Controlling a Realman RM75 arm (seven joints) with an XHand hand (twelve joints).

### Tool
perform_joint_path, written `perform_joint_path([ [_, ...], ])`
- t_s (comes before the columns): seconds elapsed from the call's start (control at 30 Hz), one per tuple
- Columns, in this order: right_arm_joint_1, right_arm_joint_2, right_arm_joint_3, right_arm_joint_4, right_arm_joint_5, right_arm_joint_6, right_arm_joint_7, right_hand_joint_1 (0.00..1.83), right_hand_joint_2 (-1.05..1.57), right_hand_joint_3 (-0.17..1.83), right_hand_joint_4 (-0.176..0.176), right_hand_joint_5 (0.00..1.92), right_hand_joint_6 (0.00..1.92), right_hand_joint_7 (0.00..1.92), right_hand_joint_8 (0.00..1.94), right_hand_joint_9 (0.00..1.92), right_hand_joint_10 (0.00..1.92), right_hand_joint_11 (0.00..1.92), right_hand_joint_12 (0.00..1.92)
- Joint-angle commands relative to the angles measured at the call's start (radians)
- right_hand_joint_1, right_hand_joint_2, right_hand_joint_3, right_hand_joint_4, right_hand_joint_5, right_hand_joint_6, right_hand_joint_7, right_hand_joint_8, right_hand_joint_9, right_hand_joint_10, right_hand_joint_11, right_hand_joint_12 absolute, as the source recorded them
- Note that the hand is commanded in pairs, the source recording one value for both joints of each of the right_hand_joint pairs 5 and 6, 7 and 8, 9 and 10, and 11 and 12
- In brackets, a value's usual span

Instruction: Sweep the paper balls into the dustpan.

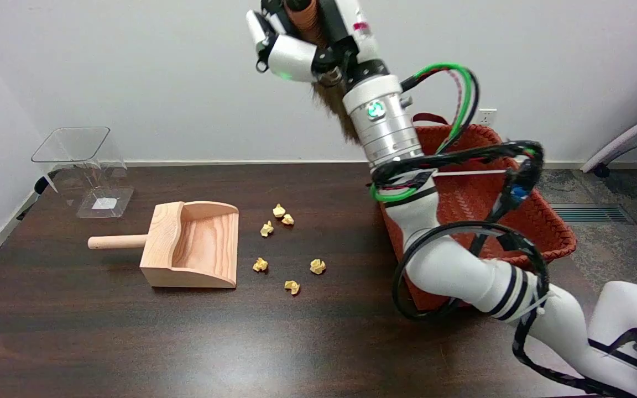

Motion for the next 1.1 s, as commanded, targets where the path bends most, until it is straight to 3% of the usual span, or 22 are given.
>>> perform_joint_path([
  [0.03, -0.065, -0.157, 0.018, 0.112, 0.185, -0.203, -0.107, 1.33, 1.04, 0.87, 0.000, 1.92, 1.92, 1.92, 1.92, 1.92, 1.92, 1.92, 1.92],
  [0.2, -0.082, -0.204, 0.036, 0.134, 0.280, -0.172, -0.278, 1.33, 1.04, 0.86, 0.000, 1.92, 1.92, 1.92, 1.92, 1.92, 1.92, 1.92, 1.92],
  [0.47, -0.074, -0.236, 0.029, 0.180, 0.358, -0.091, -0.422, 1.34, 1.02, 0.85, 0.000, 1.92, 1.92, 1.92, 1.92, 1.92, 1.92, 1.92, 1.92],
  [0.9, -0.036, -0.301, -0.057, 0.381, 0.308, 0.148, -0.328, 1.35, 0.98, 0.85, 0.000, 1.92, 1.92, 1.92, 1.92, 1.92, 1.92, 1.92, 1.92],
  [1.1, -0.054, -0.374, -0.028, 0.425, 0.311, 0.269, -0.336, 1.38, 0.88, 0.86, 0.000, 1.92, 1.92, 1.92, 1.92, 1.92, 1.92, 1.92, 1.92],
])
